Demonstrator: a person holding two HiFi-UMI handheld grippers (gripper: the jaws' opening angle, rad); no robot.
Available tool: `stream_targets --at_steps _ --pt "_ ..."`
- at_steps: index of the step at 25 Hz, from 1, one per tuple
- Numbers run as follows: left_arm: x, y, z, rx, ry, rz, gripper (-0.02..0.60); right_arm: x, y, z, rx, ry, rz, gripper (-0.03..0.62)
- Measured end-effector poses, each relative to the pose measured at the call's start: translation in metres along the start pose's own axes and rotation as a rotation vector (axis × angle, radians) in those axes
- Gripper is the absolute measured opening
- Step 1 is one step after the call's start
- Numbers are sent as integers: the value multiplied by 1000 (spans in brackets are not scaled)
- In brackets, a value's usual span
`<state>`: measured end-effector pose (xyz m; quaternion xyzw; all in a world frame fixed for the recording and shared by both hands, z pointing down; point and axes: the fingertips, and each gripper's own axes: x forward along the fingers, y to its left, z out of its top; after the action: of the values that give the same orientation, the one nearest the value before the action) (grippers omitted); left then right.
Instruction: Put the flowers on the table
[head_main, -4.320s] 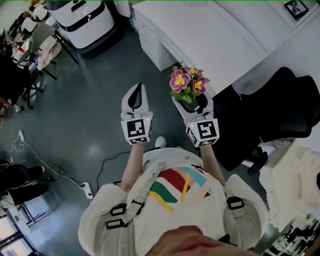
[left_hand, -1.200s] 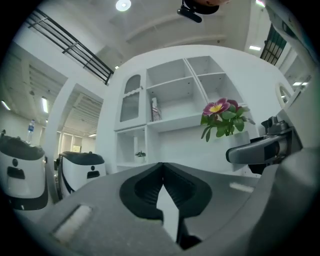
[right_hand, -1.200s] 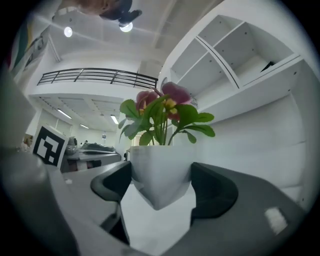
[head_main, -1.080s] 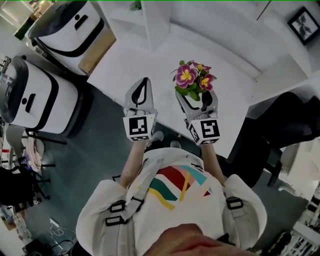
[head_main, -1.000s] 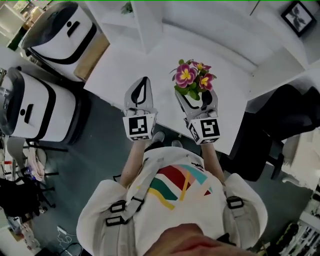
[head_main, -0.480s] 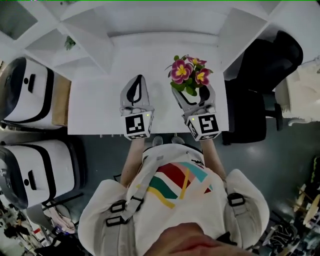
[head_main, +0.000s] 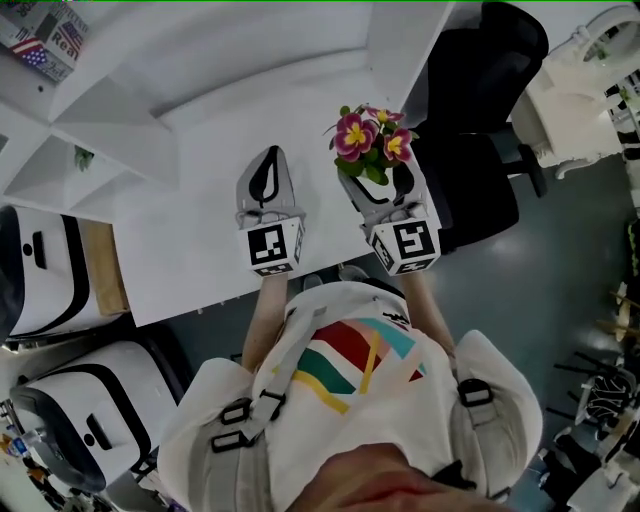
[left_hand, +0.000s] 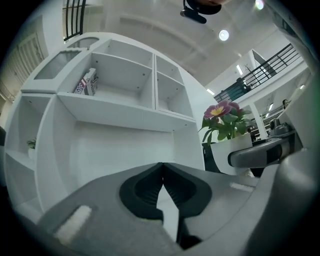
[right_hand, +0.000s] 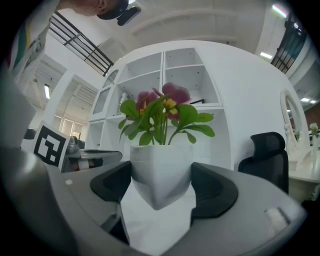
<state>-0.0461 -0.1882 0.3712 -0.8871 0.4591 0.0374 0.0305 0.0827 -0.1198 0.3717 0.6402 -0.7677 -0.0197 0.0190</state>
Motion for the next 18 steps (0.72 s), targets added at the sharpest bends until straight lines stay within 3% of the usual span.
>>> stream_targets --at_steps 6,18 --pt "3 -6 -3 -6 10 -9 5 -6 -7 -5 12 12 -16 374" --pt "-3 -5 -8 7 39 46 5 4 -19 -16 38 29 19 374"
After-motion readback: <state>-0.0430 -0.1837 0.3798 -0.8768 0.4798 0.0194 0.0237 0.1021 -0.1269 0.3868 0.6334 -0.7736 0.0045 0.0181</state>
